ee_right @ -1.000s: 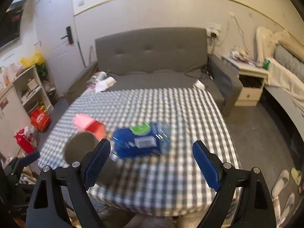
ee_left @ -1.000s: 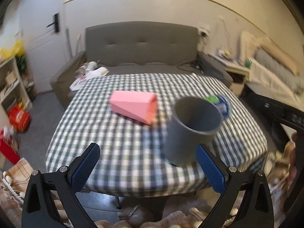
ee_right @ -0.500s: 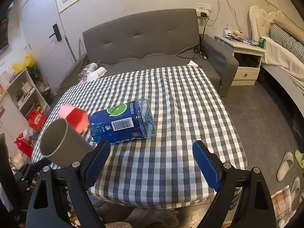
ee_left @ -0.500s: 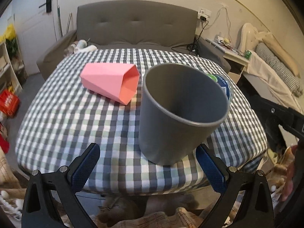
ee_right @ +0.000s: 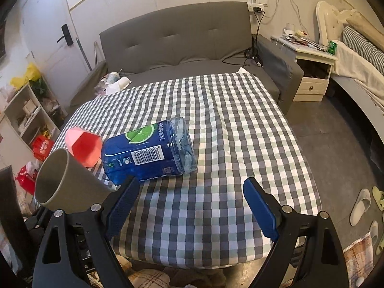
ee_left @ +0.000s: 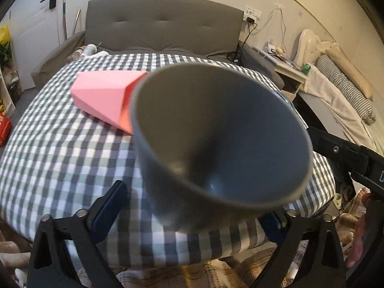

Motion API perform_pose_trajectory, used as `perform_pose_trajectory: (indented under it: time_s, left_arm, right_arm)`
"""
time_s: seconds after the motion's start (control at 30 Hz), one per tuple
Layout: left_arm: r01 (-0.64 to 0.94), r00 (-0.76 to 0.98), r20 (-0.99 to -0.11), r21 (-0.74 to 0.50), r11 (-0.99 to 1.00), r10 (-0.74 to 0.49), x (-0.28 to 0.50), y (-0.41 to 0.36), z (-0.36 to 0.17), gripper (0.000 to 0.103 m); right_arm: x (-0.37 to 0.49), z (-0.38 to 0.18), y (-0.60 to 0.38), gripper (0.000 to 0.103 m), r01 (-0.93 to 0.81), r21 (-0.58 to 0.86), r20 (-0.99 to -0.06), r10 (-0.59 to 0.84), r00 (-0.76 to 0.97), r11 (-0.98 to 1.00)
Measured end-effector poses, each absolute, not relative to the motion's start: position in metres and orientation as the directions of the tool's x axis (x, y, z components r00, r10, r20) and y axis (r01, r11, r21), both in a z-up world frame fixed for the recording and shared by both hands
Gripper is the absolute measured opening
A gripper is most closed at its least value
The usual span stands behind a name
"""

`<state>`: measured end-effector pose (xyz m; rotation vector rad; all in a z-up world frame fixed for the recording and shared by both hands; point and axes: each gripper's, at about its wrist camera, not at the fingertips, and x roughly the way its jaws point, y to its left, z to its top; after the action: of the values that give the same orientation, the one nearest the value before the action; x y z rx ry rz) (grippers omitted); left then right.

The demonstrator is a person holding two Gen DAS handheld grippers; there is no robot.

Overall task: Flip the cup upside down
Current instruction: 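Carry the grey cup with the right gripper toward the left gripper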

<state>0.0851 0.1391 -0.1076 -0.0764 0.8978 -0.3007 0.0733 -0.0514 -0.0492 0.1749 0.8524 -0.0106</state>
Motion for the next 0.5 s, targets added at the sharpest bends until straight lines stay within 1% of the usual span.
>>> perform_pose_trajectory:
  time_s: [0.07, 0.1, 0.3, 0.5]
  left_arm:
    - [0.239, 0.572, -0.763, -0.194, 0.951, -0.299, 0.086, 0.137, -0.109, 0.077]
    - [0.244, 0.572, -0.762, -0.195, 0.950, -0.304, 0.087, 0.137, -0.107, 0.075]
    - [0.255, 0.548, -0.771, -0.215, 0.943, -0.324, 0.090, 0.140, -0.099, 0.075]
    - [0.258, 0.534, -0.800, -0.156, 0.953, -0.276, 0.087, 0.143, -0.089, 0.075]
  right_arm:
    - [0.075, -0.051, -0.051, 0.089, 0.079, 0.143, -0.754, 0.056, 0.654, 0.987]
    - [0.076, -0.052, -0.052, 0.089, 0.081, 0.141, -0.756, 0.055, 0.652, 0.987]
    - [0.080, -0.053, -0.056, 0.089, 0.090, 0.147, -0.758, 0.054, 0.650, 0.985]
    - [0.079, -0.053, -0.058, 0.089, 0.088, 0.149, -0.757, 0.056, 0.651, 0.985]
